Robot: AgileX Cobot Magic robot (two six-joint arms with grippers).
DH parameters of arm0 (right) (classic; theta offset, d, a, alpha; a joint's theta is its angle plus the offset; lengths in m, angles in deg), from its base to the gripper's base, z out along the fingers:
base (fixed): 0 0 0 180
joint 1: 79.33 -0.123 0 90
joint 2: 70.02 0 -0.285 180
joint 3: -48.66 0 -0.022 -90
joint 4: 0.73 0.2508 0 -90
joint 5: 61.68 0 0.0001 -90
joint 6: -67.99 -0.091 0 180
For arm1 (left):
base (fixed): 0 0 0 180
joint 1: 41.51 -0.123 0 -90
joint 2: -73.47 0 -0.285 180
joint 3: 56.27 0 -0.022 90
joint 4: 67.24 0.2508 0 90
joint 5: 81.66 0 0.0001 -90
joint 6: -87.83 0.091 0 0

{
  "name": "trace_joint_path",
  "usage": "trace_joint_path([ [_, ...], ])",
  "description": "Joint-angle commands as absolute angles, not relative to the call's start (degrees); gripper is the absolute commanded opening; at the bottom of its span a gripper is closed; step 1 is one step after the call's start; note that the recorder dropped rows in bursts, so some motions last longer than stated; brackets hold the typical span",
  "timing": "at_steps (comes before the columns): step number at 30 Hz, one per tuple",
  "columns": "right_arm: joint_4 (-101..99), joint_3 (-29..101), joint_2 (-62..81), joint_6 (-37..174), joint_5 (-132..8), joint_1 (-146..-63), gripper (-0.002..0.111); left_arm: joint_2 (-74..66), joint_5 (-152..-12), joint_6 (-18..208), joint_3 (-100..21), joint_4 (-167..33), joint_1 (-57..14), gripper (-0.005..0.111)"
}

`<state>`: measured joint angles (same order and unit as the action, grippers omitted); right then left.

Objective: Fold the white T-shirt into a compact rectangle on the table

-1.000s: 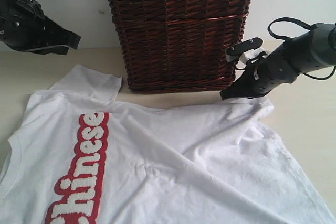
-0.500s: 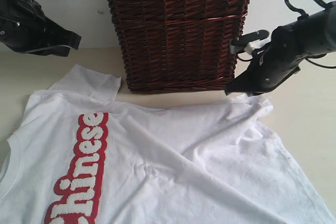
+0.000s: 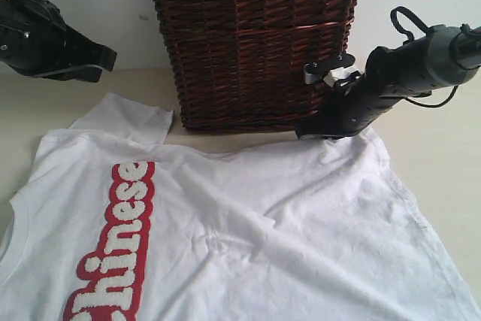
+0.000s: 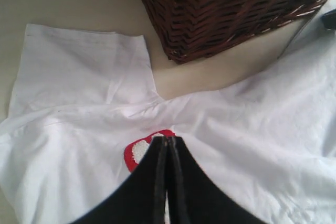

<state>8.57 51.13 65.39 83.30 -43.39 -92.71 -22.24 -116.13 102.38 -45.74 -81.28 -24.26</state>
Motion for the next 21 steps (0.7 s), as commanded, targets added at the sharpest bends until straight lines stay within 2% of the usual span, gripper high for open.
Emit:
trace_joint_path([
  [1, 8.2, 51.32, 67.99, 83.96, -40.8, -92.19, 0.0, -22.05, -114.33, 102.67, -45.54, -81.6, -24.33, 0.0],
  [9, 5.3, 51.0, 64.32, 82.3, -35.55, -92.02, 0.0, -22.05, -116.38, 102.67, -45.54, -81.49, -24.33, 0.0],
  [15, -6.97, 48.65, 66.0, 73.5, -32.75, -88.11, 0.0, -22.05, -120.96, 103.16, -44.84, -81.49, -24.33, 0.0],
  [21, -8.22, 48.44, 65.81, 71.11, -33.29, -85.03, 0.0, -22.05, -120.99, 104.14, -40.88, -81.49, -24.33, 0.0],
])
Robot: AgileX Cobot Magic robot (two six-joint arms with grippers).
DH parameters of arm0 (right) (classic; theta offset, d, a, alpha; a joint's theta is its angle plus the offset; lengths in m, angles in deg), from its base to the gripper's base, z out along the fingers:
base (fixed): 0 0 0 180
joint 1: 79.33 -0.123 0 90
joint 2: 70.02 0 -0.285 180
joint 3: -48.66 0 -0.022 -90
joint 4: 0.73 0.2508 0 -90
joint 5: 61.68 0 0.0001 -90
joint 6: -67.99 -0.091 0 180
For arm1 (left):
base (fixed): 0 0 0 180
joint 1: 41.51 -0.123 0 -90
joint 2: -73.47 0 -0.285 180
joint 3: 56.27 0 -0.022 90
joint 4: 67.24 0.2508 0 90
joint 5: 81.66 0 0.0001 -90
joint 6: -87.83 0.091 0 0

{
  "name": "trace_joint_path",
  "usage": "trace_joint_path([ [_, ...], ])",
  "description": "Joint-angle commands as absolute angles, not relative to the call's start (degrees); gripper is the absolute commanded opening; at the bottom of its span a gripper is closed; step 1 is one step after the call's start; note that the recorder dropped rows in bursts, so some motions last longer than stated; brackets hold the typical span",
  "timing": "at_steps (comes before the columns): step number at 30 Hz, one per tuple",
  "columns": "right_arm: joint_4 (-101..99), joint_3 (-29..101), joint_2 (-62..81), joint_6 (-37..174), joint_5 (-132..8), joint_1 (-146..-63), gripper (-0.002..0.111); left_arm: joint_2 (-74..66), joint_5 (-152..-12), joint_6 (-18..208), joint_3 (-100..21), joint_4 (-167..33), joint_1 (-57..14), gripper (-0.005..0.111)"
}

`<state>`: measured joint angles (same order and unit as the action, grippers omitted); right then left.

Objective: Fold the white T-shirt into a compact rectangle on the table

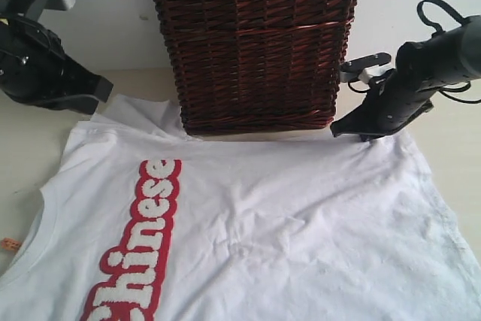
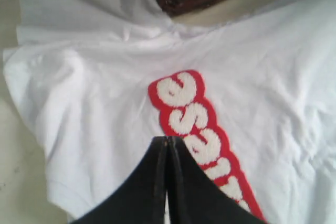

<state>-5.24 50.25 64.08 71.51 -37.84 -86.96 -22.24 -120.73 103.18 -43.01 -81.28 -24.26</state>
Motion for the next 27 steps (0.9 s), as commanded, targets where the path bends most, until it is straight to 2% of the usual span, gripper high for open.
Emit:
trace_joint_path([
  [1, -8.22, 48.44, 64.61, 71.35, -35.14, -85.03, 0.0, -22.05, -120.99, 104.35, -40.63, -81.49, -24.33, 0.0],
  [6, -4.64, 48.44, 61.15, 73.8, -34.3, -85.62, 0.0, -22.61, -122.39, 104.37, -40.63, -81.49, -24.33, 0.0],
  [8, -1.11, 48.44, 59.52, 77.28, -31.81, -85.95, 0.004, -23.79, -123.92, 104.83, -40.63, -81.49, -24.33, 0.0],
  [10, 3.52, 48.44, 56.88, 81.11, -30.46, -87.14, 0.013, -24.78, -127.33, 107.75, -40.63, -81.59, -24.22, 0.001],
  [12, 5.56, 48.44, 52.43, 83.37, -27.29, -89.55, 0.02, -25.53, -131.31, 114.9, -40.53, -81.6, -23.25, 0.013],
  [14, 3.67, 48.44, 47.98, 83.37, -22.07, -91.21, 0.021, -26.04, -134.66, 125.27, -39.09, -80.52, -22.64, 0.03],
  [17, 3.49, 48.39, 42.81, 85.88, -12.42, -91.69, 0.021, -26.04, -135.55, 138.93, -33.88, -75.77, -22.64, 0.063],
  [20, 3.83, 45.28, 39.63, 86.44, -13.35, -91.69, 0.021, -26.04, -127.19, 142.05, -28.22, -71.68, -22.64, 0.097],
  [22, 5.43, 44.24, 39.25, 87.51, -15.04, -91.69, 0.021, -26.04, -125.02, 142.55, -27.23, -70.72, -22.64, 0.105],
  [27, 5.55, 42.53, 39.25, 87.85, -17.68, -91.69, 0.021, -26.04, -121.21, 144.56, -27.23, -67.24, -22.64, 0.105],
])
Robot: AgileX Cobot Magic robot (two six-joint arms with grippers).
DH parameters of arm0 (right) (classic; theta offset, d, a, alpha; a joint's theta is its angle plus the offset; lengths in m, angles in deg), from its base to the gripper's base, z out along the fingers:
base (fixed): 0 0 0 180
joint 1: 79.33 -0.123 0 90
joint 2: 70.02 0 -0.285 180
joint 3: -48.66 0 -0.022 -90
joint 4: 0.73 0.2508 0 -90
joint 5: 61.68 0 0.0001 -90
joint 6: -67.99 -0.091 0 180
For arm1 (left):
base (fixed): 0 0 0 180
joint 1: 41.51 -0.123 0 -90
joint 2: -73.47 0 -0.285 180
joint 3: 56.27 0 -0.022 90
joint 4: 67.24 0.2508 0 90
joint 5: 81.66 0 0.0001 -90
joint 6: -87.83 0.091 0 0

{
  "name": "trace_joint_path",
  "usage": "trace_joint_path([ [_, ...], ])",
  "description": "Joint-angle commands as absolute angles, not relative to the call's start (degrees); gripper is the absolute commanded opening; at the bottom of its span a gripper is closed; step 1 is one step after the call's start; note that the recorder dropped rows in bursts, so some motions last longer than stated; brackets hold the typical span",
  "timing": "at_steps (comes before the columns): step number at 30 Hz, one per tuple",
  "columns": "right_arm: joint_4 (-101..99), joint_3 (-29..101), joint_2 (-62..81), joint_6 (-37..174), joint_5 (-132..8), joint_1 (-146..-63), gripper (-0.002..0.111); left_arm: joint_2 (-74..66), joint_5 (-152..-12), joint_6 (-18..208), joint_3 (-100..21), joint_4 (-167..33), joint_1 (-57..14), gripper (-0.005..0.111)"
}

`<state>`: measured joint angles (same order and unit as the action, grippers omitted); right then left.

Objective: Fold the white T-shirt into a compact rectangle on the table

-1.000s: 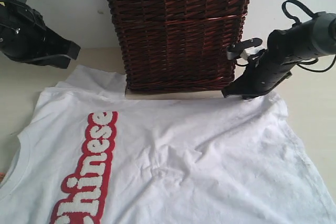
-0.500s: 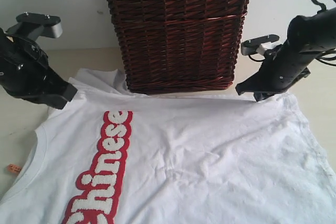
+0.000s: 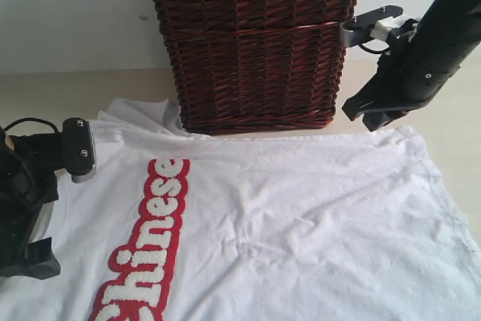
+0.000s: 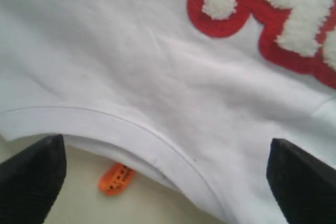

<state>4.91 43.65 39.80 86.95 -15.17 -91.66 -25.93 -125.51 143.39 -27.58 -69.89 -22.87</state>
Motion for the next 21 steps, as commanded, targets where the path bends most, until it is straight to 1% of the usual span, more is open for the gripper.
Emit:
trace_joint_path([
  [1, 5.77, 42.21, 39.25, 87.85, -18.25, -91.69, 0.021, -26.26, -121.11, 144.2, -26.81, -70.83, -22.64, 0.105],
  [3, 5.77, 42.22, 39.25, 87.85, -18.76, -91.69, 0.021, -27.24, -121.11, 146.22, -25.61, -76.93, -22.64, 0.105],
  [4, 5.77, 42.22, 39.25, 87.85, -18.88, -91.69, 0.021, -27.56, -119.99, 151.6, -25.62, -76.21, -22.64, 0.105],
  [5, 5.77, 42.22, 39.25, 87.85, -19.1, -91.69, 0.021, -27.7, -116.66, 161.89, -25.62, -74.54, -22.64, 0.105],
  [7, 6.17, 42.22, 39.25, 87.85, -19.22, -91.69, 0.021, -27.7, -111.05, 174.72, -25.62, -70.01, -22.76, 0.105],
  [8, 6.17, 42.22, 39.25, 87.85, -19.36, -91.69, 0.021, -27.7, -109.81, 176.82, -25.62, -69.11, -22.76, 0.105],
  [14, 6.42, 42.22, 39.25, 88.02, -20.03, -91.69, 0.021, -27.7, -109.32, 177.43, -25.62, -75.28, -22.74, 0.105],
  [17, 6.42, 42.22, 39.25, 88.02, -20.03, -91.69, 0.021, -27.7, -108.11, 172.87, -26.17, -75.16, -26.29, 0.105],
  [21, 6.21, 42.22, 39.25, 89.08, -19.75, -91.69, 0.021, -28.99, -117.15, 172.68, -29.92, -72.6, -30.83, 0.105],
])
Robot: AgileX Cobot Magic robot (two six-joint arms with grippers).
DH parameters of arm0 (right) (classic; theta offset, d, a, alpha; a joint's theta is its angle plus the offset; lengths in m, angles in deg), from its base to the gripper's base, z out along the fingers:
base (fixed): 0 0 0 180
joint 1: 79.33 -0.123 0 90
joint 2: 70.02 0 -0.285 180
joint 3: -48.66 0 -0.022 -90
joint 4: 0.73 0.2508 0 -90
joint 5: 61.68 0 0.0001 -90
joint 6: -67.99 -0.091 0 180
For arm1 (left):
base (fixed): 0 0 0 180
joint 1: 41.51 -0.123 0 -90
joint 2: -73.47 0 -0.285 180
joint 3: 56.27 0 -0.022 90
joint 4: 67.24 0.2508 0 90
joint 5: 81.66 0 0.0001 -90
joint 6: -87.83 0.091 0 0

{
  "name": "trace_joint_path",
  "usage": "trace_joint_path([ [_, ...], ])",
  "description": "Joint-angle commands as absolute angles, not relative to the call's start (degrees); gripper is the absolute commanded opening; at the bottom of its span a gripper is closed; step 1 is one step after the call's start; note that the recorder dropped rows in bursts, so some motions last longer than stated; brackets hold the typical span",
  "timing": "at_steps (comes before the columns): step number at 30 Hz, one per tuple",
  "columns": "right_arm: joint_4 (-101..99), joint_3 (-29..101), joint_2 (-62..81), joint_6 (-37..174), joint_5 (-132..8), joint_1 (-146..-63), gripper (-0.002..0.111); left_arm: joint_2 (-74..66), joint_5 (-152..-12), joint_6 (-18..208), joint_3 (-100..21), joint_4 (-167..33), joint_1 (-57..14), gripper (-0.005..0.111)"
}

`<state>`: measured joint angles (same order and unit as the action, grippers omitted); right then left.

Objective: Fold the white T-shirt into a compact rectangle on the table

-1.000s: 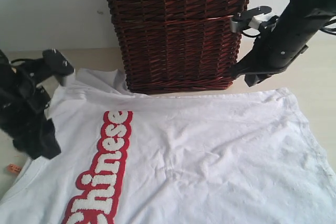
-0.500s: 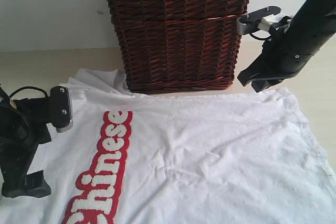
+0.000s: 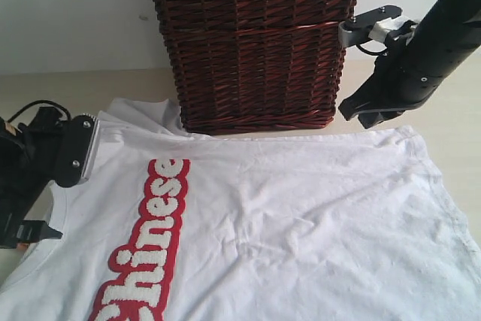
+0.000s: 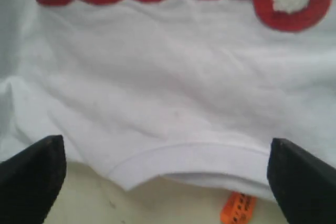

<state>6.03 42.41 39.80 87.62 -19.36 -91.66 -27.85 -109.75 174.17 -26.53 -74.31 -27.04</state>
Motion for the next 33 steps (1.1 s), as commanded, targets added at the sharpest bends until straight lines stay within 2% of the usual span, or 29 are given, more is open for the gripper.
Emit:
trace_joint_path([
  [1, 5.98, 42.22, 39.25, 89.65, -19.44, -91.69, 0.021, -29.73, -120.18, 172.07, -31.55, -72.62, -31.94, 0.105],
  [7, 5.86, 42.09, 39.25, 98.42, -17.36, -91.69, 0.022, -37.98, -135.81, 171.44, -41.01, -73.7, -34.08, 0.105],
  [8, 5.68, 42.09, 39.25, 101.19, -16.49, -91.69, 0.024, -39.69, -135.92, 172.01, -41.65, -74.12, -34.08, 0.105],
  [12, 4.44, 42.09, 39.25, 107.98, -14.9, -91.69, 0.048, -43.56, -132.63, 179.74, -41.89, -78.07, -34.08, 0.105],
  [14, 4.44, 42.09, 39.25, 109.78, -14.72, -91.69, 0.053, -44.2, -130.99, 181.74, -41.89, -80.48, -34.08, 0.105],
  [24, 2.73, 35.91, 39.25, 117.93, -16.31, -91.69, 0.054, -47.69, -126.52, 180.09, -41.68, -74.91, -34.08, 0.105],
  [33, -0.42, 29.8, 39.25, 126.29, -19.45, -91.69, 0.054, -45.34, -125.66, 180.09, -41.68, -74.91, -34.77, 0.105],
])
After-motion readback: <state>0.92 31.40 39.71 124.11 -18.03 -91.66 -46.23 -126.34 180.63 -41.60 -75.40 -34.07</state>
